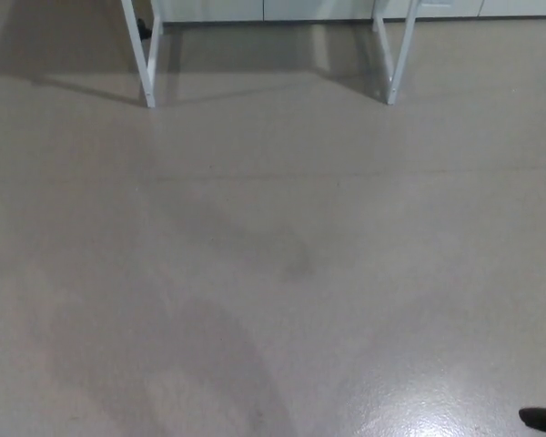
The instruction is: The robot walk towards a table in front and pick up a black pencil case on the left hand side and put the pencil case into a small container on the right hand side
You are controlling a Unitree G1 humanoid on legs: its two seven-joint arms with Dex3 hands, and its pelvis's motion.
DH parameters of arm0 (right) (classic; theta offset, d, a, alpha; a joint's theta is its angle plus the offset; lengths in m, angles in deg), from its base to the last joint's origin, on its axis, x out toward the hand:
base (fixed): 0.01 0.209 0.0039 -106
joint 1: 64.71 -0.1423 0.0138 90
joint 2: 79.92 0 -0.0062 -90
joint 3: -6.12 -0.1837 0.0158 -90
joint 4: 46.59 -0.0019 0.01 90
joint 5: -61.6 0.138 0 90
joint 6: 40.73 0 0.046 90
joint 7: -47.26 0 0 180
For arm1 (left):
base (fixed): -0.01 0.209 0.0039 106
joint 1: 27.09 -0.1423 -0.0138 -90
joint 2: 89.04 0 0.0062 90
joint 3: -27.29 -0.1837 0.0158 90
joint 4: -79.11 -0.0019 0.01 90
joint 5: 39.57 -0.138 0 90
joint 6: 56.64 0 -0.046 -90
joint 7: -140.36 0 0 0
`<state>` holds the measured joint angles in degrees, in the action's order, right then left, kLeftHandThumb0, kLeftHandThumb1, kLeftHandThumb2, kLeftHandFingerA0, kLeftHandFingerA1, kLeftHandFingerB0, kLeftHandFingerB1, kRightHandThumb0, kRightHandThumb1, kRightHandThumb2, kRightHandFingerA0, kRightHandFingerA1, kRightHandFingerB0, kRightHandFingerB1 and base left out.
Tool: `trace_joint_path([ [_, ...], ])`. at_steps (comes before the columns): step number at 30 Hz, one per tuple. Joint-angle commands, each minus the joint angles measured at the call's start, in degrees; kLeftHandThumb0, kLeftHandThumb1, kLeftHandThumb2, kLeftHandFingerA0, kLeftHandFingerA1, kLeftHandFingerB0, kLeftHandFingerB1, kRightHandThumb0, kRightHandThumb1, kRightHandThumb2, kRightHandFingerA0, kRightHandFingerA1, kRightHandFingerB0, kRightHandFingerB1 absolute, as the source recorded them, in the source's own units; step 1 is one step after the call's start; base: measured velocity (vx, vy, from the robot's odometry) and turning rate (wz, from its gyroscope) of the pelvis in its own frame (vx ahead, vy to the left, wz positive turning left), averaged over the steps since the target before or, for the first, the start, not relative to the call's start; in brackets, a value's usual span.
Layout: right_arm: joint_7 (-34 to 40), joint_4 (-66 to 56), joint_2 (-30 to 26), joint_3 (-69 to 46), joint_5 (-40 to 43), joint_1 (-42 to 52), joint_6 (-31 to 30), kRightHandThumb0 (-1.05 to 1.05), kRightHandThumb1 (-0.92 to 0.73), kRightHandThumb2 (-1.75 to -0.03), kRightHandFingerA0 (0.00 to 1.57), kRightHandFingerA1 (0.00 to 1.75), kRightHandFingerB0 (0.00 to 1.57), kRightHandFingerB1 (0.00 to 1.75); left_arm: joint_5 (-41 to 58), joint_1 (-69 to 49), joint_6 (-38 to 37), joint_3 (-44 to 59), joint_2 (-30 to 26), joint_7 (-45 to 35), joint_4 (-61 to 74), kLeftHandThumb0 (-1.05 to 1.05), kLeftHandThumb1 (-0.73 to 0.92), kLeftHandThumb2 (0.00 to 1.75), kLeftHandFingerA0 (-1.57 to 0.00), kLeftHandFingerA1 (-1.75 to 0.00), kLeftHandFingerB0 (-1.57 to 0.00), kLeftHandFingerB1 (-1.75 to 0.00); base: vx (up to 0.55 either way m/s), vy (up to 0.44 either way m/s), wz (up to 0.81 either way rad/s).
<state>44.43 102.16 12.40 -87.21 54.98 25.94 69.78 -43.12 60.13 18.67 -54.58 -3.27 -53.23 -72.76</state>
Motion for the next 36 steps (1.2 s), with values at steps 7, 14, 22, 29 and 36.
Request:
trace_joint_path([
  [7, 0.0, 2.7, -0.7, -0.1, 0.6, 1.9, 2.7, -0.33, -0.43, -0.53, 0.60, 0.52, 0.43, 0.44, -0.1, -0.8, -1.0, -1.2, -1.2, 0.4, -0.9, -0.50, 0.39, 0.68, -0.25, -0.45, -0.18, -0.39, -0.02, 0.000, 0.11],
  [14, 0.4, 3.0, -1.0, 0.6, -0.1, 2.0, 3.5, -0.35, -0.43, -0.53, 0.63, 0.51, 0.43, 0.44, 0.7, -0.8, -0.8, -1.0, -1.1, -0.5, -0.8, -0.41, 0.50, 0.55, -0.30, -0.39, -0.21, -0.30, 0.02, 0.114, -0.08],
  [22, 0.4, 3.3, -0.8, 0.6, 0.3, 1.6, 3.5, -0.34, -0.43, -0.53, 0.62, 0.52, 0.43, 0.44, -0.6, -0.1, -0.5, -2.5, -1.7, 0.3, -0.7, -0.51, 0.40, 0.70, -0.29, -0.47, -0.18, -0.39, 0.13, 0.360, -0.02],
  [29, 0.7, 3.9, -0.6, 0.7, 0.2, 1.1, 3.5, -0.31, -0.44, -0.53, 0.63, 0.52, 0.43, 0.44, -0.7, 0.5, -0.6, -3.3, -2.1, 0.7, -1.1, -0.51, 0.40, 0.70, -0.31, -0.48, -0.19, -0.40, 0.19, -0.021, 0.11],
  [36, 0.6, 4.3, -0.7, 0.7, 0.2, 0.6, 3.7, -0.28, -0.45, -0.53, 0.63, 0.53, 0.44, 0.45, -0.3, 0.7, -1.6, -3.2, -2.1, 0.7, -1.5, -0.44, 0.49, 0.55, -0.37, -0.43, -0.25, -0.31, 0.27, -0.156, 0.22],
])
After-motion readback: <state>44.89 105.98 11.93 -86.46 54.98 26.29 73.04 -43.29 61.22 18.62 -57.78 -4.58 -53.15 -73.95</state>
